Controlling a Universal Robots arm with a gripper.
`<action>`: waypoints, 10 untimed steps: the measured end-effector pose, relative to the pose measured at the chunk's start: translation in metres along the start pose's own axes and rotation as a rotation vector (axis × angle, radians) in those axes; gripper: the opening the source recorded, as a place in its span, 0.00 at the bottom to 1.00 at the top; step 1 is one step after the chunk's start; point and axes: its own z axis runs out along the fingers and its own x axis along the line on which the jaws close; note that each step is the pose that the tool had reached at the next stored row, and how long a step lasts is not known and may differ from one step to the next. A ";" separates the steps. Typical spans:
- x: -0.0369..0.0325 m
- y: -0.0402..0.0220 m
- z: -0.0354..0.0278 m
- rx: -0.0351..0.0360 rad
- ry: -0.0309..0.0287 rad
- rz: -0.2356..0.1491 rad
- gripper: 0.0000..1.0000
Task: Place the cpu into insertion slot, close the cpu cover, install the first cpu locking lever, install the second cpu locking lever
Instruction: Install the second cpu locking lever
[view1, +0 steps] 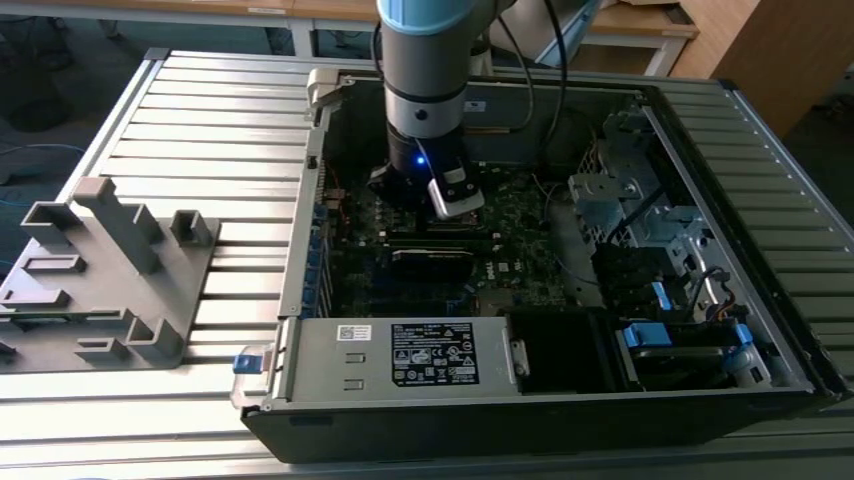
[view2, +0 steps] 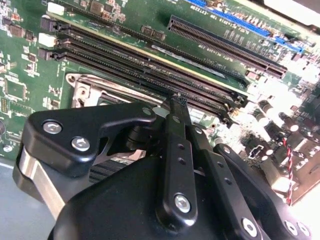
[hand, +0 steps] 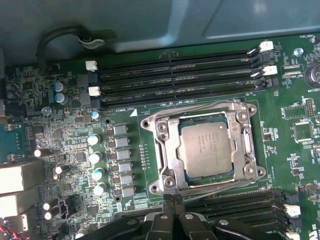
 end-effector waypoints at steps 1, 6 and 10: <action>0.0004 0.0000 0.0006 -0.0014 0.0004 -0.003 0.11; 0.0015 -0.0001 0.0021 -0.0103 0.0019 -0.010 0.11; 0.0016 0.0000 0.0030 -0.0197 0.0029 -0.015 0.11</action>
